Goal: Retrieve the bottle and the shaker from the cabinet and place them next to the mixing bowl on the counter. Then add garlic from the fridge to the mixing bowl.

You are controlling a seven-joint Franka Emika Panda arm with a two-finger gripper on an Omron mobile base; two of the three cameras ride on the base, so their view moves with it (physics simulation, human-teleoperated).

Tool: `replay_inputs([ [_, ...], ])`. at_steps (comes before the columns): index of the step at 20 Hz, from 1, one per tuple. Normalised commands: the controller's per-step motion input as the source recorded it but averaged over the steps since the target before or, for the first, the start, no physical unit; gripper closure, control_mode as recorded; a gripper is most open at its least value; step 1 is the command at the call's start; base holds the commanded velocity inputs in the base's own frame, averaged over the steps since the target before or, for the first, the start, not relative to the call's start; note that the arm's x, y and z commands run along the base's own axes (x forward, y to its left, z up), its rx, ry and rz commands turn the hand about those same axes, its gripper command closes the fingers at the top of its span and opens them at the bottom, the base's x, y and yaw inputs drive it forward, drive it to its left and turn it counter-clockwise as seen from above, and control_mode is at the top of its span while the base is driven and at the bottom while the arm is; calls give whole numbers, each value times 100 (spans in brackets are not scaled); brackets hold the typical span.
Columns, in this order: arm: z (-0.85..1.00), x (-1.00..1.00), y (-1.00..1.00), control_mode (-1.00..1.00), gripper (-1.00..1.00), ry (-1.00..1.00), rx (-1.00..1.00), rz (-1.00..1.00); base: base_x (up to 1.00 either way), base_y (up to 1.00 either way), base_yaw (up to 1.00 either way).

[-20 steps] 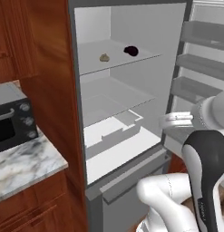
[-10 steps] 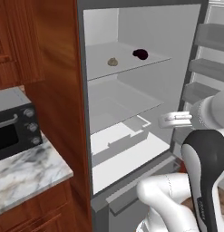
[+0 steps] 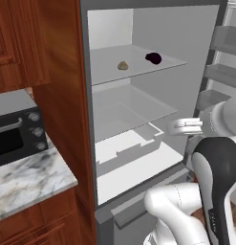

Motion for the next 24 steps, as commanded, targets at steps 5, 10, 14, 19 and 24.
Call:
replay_inputs([
  [5, 0, 0, 0, 100, -100, 0, 0, 0, 2, -5, 3],
  [10, 0, 0, 0, 100, -100, 0, 0, 0, 0, 0, 0],
  [14, 0, 0, 0, 100, -100, 0, 0, 0, 0, 0, 0],
  [19, 2, 0, 0, -100, -100, 0, 0, 0, 0, 0, 0],
  [24, 47, -2, 0, -100, -100, 0, -3, 0, 0, 0, 0],
])
